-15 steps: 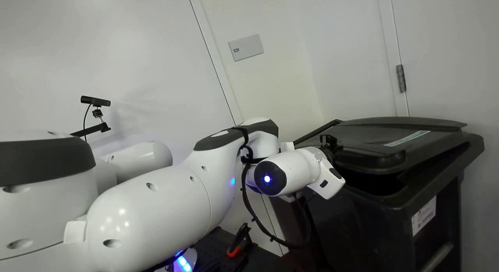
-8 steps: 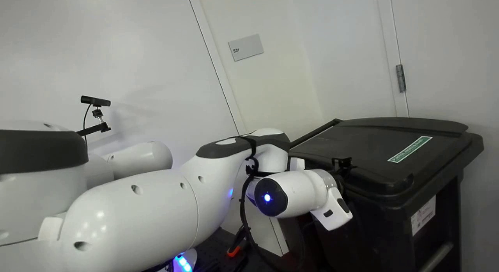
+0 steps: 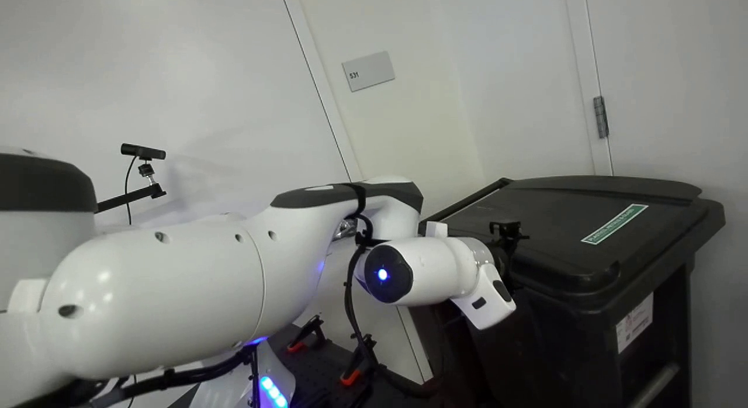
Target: Close the black bin
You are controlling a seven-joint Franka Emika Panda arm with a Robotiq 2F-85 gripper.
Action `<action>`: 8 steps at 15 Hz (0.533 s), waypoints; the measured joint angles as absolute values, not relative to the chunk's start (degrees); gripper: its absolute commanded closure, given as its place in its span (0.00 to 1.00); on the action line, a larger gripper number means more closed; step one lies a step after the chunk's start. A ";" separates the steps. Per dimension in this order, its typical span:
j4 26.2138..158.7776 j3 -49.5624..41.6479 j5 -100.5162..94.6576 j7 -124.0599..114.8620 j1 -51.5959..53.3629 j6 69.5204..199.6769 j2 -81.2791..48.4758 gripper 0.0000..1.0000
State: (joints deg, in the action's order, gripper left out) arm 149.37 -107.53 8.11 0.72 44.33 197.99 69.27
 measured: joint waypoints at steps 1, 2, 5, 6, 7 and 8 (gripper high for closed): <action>151.01 -106.38 8.63 0.62 44.06 197.97 67.62 0.00; 152.54 -105.22 9.60 0.54 43.99 197.19 65.52 0.00; 155.32 -101.16 14.87 0.53 44.14 192.45 58.27 0.00; 155.73 -99.86 16.56 0.55 44.28 191.36 55.75 0.00; 155.96 -98.64 17.99 0.55 44.46 190.50 53.16 0.00; 156.02 -97.46 19.26 0.55 44.64 189.50 50.59 0.00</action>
